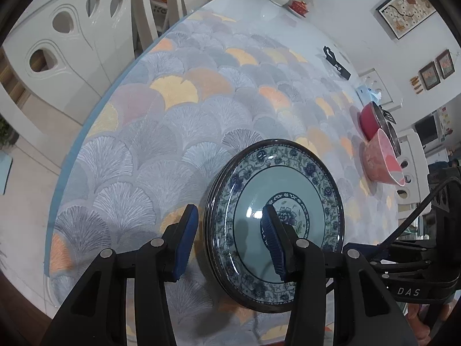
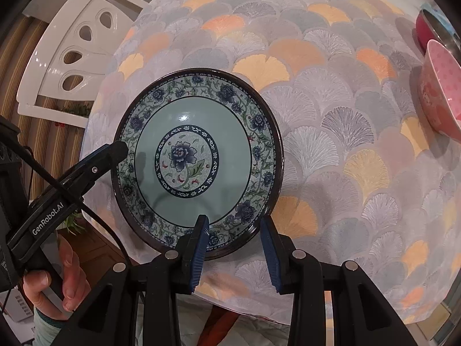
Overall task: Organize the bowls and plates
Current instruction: 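Open the left tool and release the plate onto the stack, then lower the plate stack onto the table and open the right tool, then move both tools to the pink polka-dot bowl and grasp its rim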
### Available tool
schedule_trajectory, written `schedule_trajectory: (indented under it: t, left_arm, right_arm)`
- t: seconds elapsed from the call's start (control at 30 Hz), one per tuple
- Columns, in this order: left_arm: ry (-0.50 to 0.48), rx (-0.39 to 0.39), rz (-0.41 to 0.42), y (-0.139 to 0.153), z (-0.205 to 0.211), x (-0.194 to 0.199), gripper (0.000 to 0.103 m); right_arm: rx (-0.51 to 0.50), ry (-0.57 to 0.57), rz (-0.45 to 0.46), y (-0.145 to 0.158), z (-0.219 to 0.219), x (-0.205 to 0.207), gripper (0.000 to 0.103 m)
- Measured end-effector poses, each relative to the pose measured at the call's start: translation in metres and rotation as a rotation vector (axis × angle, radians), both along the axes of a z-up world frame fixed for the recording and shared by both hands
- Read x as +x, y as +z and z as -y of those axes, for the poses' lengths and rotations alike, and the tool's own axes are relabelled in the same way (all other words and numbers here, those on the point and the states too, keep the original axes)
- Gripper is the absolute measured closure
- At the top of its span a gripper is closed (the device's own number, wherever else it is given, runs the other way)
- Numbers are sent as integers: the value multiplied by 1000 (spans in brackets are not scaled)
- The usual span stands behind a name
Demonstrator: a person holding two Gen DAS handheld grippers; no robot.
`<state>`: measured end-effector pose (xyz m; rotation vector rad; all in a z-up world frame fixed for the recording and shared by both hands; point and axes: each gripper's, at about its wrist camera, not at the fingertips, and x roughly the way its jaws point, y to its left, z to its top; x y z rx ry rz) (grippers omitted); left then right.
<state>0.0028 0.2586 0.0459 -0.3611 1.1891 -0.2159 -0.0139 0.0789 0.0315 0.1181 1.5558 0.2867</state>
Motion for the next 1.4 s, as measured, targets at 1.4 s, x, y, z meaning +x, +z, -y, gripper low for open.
schedule_trajectory:
  t: [1.4]
  left_arm:
    - [-181,93,224,92,102,49,54]
  right_arm:
    - [-117,-189,286,78,119,4,50]
